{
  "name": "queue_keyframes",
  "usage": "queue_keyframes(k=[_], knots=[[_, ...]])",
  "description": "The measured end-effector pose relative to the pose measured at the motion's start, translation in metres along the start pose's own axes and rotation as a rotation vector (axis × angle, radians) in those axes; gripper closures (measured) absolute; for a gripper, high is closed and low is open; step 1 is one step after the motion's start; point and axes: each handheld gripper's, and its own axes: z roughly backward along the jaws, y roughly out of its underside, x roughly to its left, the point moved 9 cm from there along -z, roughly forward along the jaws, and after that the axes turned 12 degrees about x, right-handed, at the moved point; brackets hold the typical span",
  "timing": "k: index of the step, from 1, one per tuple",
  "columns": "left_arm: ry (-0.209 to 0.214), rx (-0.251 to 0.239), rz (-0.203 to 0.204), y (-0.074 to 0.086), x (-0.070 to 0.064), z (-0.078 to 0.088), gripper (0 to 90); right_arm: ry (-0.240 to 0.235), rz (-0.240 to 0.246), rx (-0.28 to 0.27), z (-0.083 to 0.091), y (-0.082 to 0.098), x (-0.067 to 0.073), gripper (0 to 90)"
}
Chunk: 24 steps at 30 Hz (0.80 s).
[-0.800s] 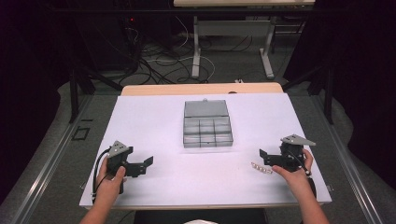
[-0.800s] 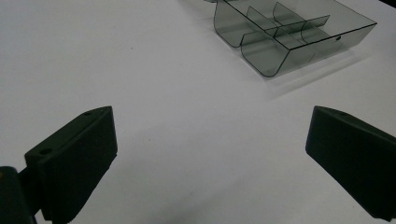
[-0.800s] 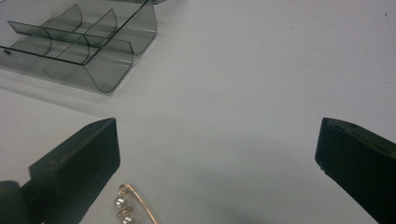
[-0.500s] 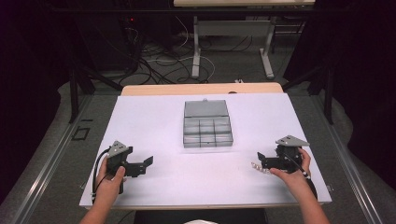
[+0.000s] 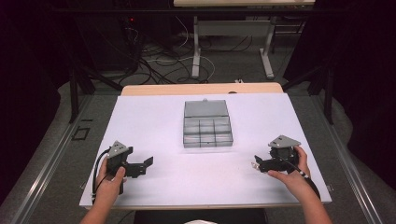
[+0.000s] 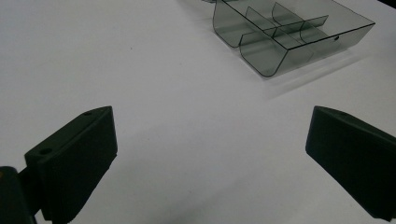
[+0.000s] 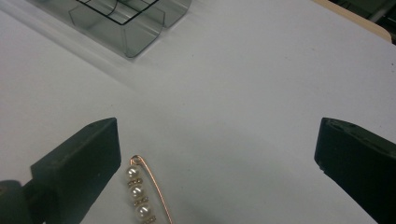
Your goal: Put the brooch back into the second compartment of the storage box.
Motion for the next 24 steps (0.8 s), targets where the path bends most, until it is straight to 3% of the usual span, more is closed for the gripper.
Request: queue_keyframes(k=[7, 14, 24], knots=[[0.001, -0.002, 0.005, 0.0, -0.001, 0.0, 1.9, -0.006, 0.047, 0.03, -0.001, -0.001, 0.006, 3.2], [0.001, -0.003, 0.006, 0.0, -0.001, 0.0, 1.9, -0.012, 0.118, 0.071, 0.002, -0.001, 0.013, 16.3], [0.002, -0.006, 0.013, 0.0, -0.002, -0.001, 1.9, -0.017, 0.197, 0.09, 0.002, -0.003, 0.021, 22.5]])
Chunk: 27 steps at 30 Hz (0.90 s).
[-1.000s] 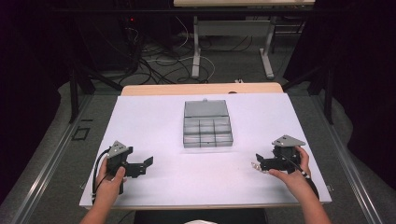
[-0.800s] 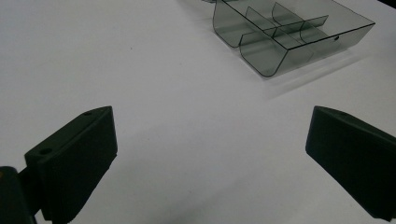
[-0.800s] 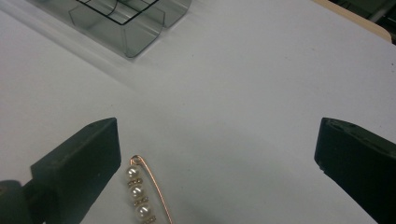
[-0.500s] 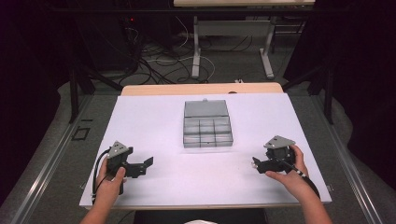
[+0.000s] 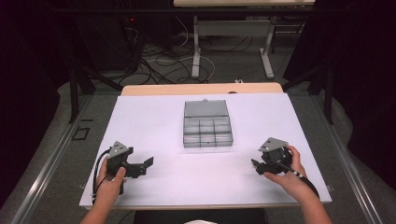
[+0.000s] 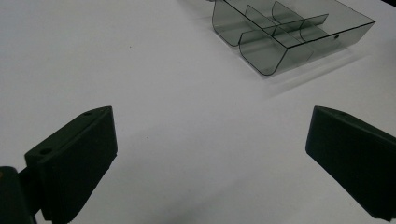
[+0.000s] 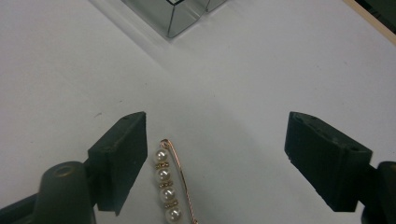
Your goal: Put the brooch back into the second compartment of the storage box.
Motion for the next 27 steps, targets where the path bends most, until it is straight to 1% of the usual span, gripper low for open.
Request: queue_keyframes(k=[2, 3, 4, 6, 7, 9, 10, 11, 12, 13, 15, 16, 17, 18, 19, 21, 22, 23, 24, 27], knots=[[0.0, 0.001, 0.0, 0.0, 0.0, 0.0, 2.0, -0.005, -0.004, 0.003, 0.001, 0.0, 0.001, 23.1], [0.0, 0.001, 0.001, 0.0, 0.0, 0.0, 1.9, -0.014, 0.008, 0.012, 0.001, 0.0, 0.002, 25.0], [0.0, 0.001, 0.001, 0.0, 0.0, 0.0, 1.9, -0.014, 0.008, 0.012, 0.001, 0.0, 0.002, 25.0], [0.001, 0.001, -0.001, 0.0, 0.0, -0.001, 2.0, -0.025, 0.025, 0.016, 0.001, 0.0, 0.004, 25.9], [0.001, 0.002, 0.0, 0.0, 0.0, -0.001, 1.9, -0.023, 0.023, 0.02, 0.001, 0.0, 0.004, 25.9], [0.001, 0.003, 0.001, 0.0, -0.001, -0.001, 2.0, -0.033, 0.028, 0.036, 0.0, 0.0, 0.005, 25.9], [0.001, 0.003, 0.001, 0.0, -0.001, -0.001, 2.0, -0.038, 0.04, 0.045, 0.0, 0.0, 0.005, 25.9], [-0.003, 0.005, -0.007, 0.0, 0.0, -0.001, 2.0, -0.033, 0.037, 0.051, 0.0, 0.0, 0.005, 25.9], [-0.002, 0.004, -0.007, 0.0, 0.0, -0.001, 2.0, -0.035, 0.051, 0.057, -0.001, 0.0, 0.005, 26.0], [0.001, 0.002, 0.002, 0.0, -0.001, -0.001, 2.0, -0.036, 0.058, 0.058, -0.002, 0.0, 0.005, 26.0], [0.001, 0.004, 0.002, 0.001, 0.0, -0.001, 2.0, -0.045, 0.063, 0.08, -0.003, 0.001, 0.007, 26.3], [0.001, 0.004, 0.003, 0.001, 0.0, -0.001, 2.0, -0.044, 0.076, 0.089, -0.004, 0.002, 0.006, 27.0], [0.001, 0.004, 0.003, 0.001, 0.0, -0.001, 2.1, -0.058, 0.085, 0.097, -0.005, 0.002, 0.007, 28.4], [0.001, 0.005, 0.003, 0.001, 0.0, -0.001, 2.0, -0.069, 0.083, 0.107, -0.006, 0.003, 0.009, 29.1], [0.001, 0.005, 0.003, 0.001, -0.001, -0.001, 2.0, -0.068, 0.087, 0.113, -0.008, 0.003, 0.008, 29.4], [0.001, 0.006, 0.002, 0.001, -0.001, -0.002, 2.1, -0.079, 0.082, 0.123, -0.01, 0.004, 0.009, 30.7], [0.002, 0.005, 0.001, 0.001, -0.001, -0.002, 2.1, -0.091, 0.084, 0.106, -0.011, 0.002, 0.01, 31.2], [0.002, 0.005, 0.001, 0.001, -0.001, -0.002, 2.1, -0.091, 0.084, 0.106, -0.011, 0.002, 0.01, 31.2], [0.001, 0.007, 0.002, 0.001, -0.001, -0.002, 2.1, -0.105, 0.09, 0.131, -0.011, 0.003, 0.009, 32.0], [0.001, 0.005, 0.004, 0.001, 0.0, -0.002, 2.1, -0.117, 0.084, 0.142, -0.012, 0.003, 0.009, 34.0]])
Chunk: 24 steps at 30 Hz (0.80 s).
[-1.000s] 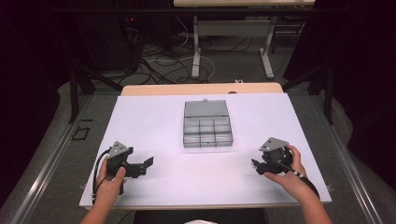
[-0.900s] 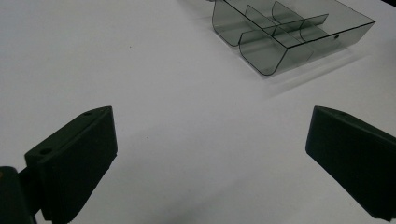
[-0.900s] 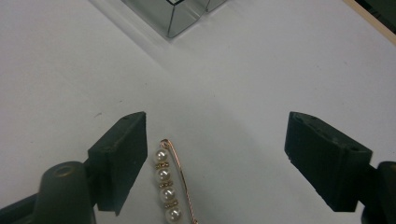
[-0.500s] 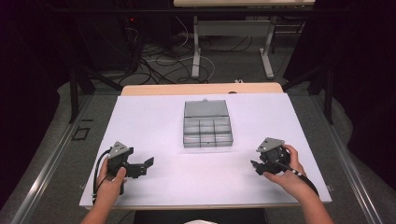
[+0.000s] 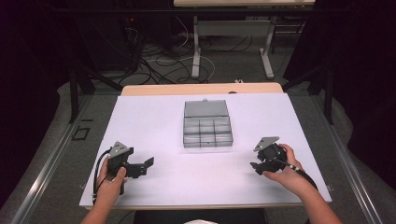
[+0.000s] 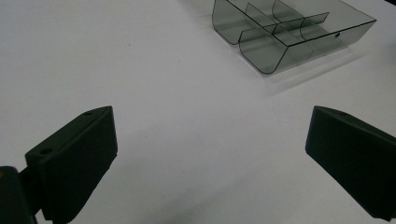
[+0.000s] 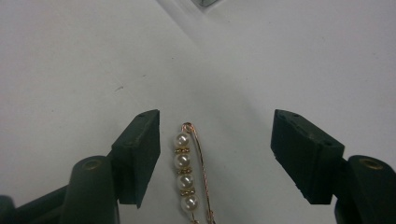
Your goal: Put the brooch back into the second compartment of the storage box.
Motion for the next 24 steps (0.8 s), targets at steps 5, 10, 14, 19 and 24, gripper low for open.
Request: queue_keyframes(k=[5, 10, 14, 19, 24], knots=[[0.0, 0.002, 0.0, 0.0001, 0.0001, -0.0003, 2.1, -0.019, 0.021, 0.027, -0.0002, 0.0013, -0.0018, 36.7], [0.0, 0.001, 0.0, 0.0001, 0.0, -0.0002, 2.1, -0.018, 0.022, 0.047, 0.0007, 0.0032, -0.005, 40.2], [-0.001, 0.001, 0.0, 0.0002, -0.0001, -0.0002, 2.1, -0.035, 0.04, 0.079, 0.002, 0.0055, -0.0053, 42.9], [-0.001, 0.002, 0.0, 0.0001, -0.0001, -0.0003, 2.1, -0.05, 0.059, 0.114, 0.0027, 0.0074, -0.0043, 45.1], [0.0, 0.003, 0.0, 0.0002, -0.0002, -0.0003, 2.1, -0.06, 0.075, 0.148, 0.0014, 0.0093, -0.0019, 47.6]])
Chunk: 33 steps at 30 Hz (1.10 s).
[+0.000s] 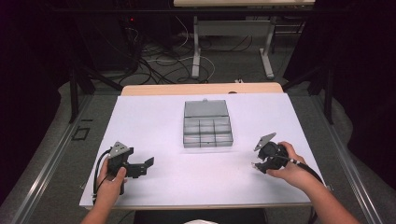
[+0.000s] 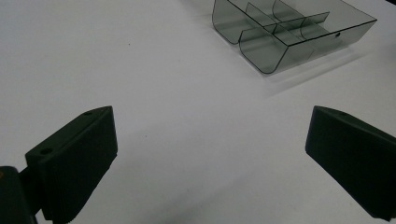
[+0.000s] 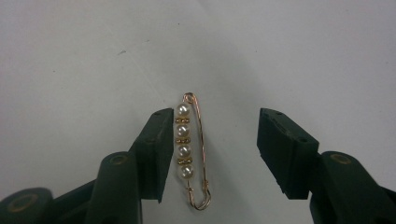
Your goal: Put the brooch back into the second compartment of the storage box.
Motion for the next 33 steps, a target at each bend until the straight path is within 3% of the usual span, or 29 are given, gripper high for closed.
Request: queue_keyframes(k=[6, 10, 12, 13, 14, 15, 25, 29, 32, 33], knots=[[0.0, 0.0, -0.001, 0.0, 0.0, 0.0, 2.2, 0.011, 0.018, 0.04, -0.002, 0.002, 0.001, 49.4], [0.0, -0.001, 0.0, 0.0, 0.0, 0.0, 2.2, -0.012, 0.038, 0.049, -0.004, 0.002, 0.002, 53.4], [0.001, -0.002, 0.001, 0.0, 0.0, 0.0, 2.2, 0.011, 0.041, 0.083, -0.003, 0.004, 0.001, 55.4], [0.004, 0.004, -0.001, 0.0, 0.0, 0.001, 2.2, 0.009, 0.051, 0.088, -0.004, 0.004, 0.001, 55.8], [0.004, 0.004, -0.001, 0.0, 0.0, 0.001, 2.2, -0.028, 0.039, 0.042, -0.008, 0.001, 0.004, 56.4], [0.004, 0.004, -0.001, 0.0, 0.0, 0.001, 2.3, -0.033, 0.046, 0.077, -0.007, 0.004, 0.004, 57.4], [0.003, 0.005, -0.002, 0.0, 0.0, 0.001, 2.6, -0.053, 0.069, 0.13, -0.012, 0.007, 0.006, 64.0], [0.003, 0.006, -0.001, 0.0, 0.0, 0.0, 2.7, -0.07, 0.072, 0.12, -0.014, 0.007, 0.009, 65.8], [0.002, 0.006, -0.002, 0.0, 0.0, 0.0, 2.7, -0.076, 0.087, 0.152, -0.014, 0.009, 0.011, 67.8], [0.003, 0.007, -0.002, 0.0, 0.0, 0.0, 2.7, -0.056, 0.083, 0.139, -0.016, 0.008, 0.01, 68.3]])
